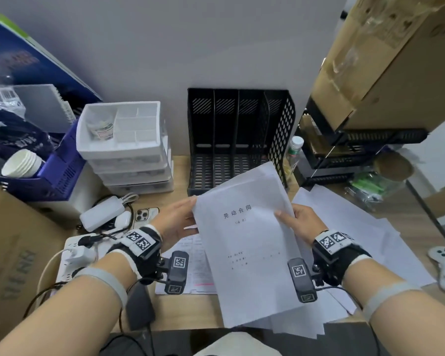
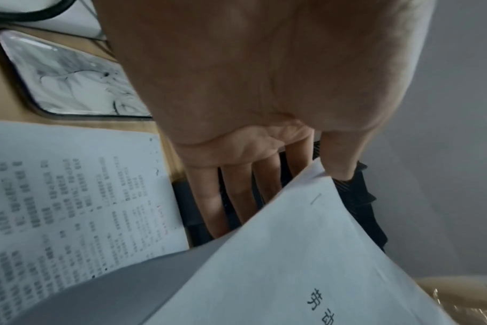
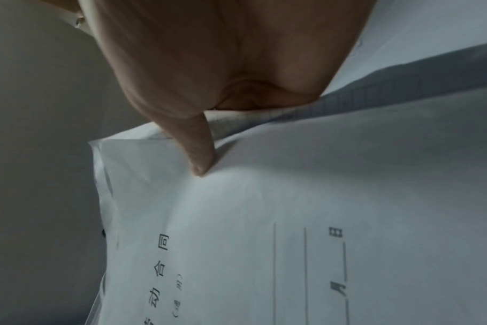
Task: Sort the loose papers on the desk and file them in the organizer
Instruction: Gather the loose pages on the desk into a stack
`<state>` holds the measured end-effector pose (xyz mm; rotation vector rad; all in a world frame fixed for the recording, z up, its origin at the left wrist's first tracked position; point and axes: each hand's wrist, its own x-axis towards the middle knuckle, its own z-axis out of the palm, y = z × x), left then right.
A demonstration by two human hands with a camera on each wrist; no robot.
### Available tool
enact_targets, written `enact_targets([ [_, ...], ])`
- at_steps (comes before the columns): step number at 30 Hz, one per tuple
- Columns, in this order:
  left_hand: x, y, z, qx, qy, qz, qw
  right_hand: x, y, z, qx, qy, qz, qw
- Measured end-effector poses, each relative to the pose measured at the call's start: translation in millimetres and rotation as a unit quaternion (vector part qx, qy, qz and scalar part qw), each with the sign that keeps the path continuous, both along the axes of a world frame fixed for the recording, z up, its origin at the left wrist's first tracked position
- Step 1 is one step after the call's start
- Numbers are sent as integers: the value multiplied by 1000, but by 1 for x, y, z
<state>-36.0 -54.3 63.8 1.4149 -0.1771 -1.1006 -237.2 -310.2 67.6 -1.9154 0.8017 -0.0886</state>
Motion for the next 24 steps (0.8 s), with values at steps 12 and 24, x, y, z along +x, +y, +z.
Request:
enact_targets([
  [12,-29,-29,-6,15,-81,78,994,-8,14,-18,-81,13,-125,989],
  [24,-51,-66,28,-101,24,4,995,44,66,21,9,-60,167,984],
])
